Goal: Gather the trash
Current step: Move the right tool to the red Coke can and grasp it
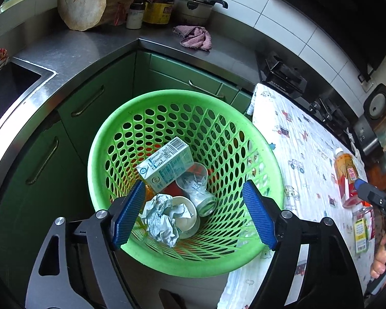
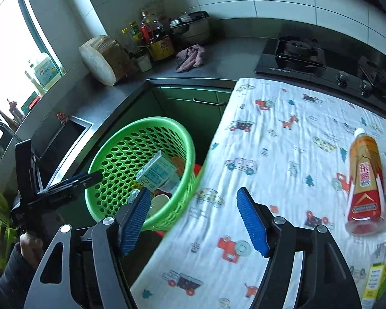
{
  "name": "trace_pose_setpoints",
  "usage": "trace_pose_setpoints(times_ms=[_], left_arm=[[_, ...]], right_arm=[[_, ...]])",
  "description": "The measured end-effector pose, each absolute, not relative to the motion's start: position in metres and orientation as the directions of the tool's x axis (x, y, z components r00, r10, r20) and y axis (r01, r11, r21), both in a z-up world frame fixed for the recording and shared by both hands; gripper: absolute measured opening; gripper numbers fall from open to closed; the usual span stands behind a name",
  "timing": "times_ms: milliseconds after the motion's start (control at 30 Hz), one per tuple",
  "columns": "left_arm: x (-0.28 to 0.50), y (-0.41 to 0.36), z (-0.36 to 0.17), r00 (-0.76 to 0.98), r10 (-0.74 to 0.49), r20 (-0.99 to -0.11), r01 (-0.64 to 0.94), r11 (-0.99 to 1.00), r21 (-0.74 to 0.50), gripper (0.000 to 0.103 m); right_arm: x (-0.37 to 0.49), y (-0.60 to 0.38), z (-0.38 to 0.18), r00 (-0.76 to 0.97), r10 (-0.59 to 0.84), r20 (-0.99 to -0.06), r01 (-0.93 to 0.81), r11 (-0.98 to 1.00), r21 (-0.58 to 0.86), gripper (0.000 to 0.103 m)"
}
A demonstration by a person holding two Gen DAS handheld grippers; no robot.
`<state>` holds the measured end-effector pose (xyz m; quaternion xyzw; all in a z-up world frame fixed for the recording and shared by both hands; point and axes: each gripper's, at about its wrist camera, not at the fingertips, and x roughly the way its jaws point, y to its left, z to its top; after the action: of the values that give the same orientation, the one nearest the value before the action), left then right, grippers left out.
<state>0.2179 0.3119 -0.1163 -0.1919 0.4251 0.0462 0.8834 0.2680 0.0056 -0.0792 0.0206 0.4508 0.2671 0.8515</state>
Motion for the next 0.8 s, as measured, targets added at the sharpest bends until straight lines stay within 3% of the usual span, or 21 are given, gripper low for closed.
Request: trace_pose_setpoints(times_ms=[800], left_arm=[[0.177, 0.196, -0.09, 0.644, -0.098, -0.759, -0.185, 0.943, -0.278, 0.081]], right_arm=[[0.227, -0.275, -0.087, 0.556, 0.177, -0.812, -0.116, 0.984, 0.136, 0.068]])
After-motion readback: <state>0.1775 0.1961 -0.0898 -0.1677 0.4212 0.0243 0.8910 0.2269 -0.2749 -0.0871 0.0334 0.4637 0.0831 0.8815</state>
